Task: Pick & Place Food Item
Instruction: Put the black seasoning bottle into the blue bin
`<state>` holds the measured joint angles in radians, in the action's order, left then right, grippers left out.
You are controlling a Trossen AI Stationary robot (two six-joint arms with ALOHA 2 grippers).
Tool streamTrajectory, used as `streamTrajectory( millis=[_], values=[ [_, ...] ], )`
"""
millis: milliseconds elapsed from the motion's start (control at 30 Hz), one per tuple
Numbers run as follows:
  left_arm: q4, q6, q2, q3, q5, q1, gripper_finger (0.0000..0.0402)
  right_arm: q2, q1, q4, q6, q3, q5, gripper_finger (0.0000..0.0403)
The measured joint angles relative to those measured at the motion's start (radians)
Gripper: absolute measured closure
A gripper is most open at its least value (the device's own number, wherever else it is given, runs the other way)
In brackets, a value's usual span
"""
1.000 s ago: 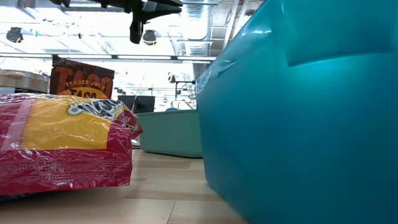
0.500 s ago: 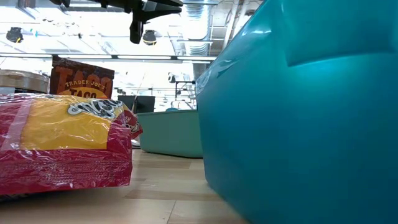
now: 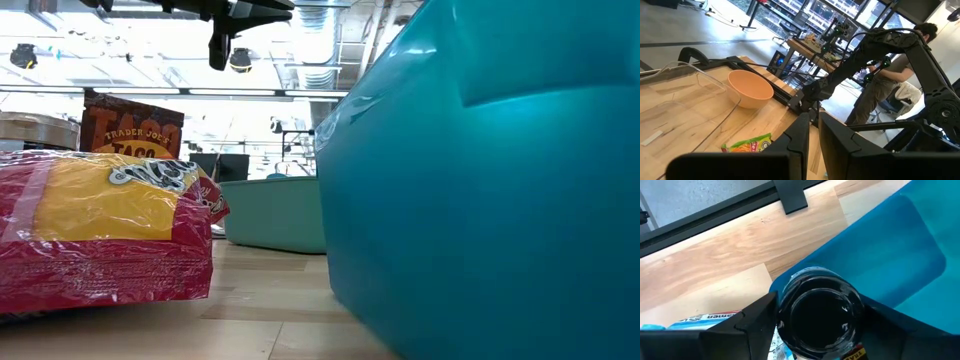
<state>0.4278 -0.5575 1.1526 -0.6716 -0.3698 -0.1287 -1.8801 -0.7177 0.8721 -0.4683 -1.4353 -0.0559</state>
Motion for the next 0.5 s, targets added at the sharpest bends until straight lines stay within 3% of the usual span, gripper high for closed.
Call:
streamTrajectory(
  millis=[500],
  values=[
    [0.000,0.000,0.000,0.000,-0.006,0.000,0.0366,0.000,0.001,-0.018,0.010,0.000,0.000,0.0147]
  ],
)
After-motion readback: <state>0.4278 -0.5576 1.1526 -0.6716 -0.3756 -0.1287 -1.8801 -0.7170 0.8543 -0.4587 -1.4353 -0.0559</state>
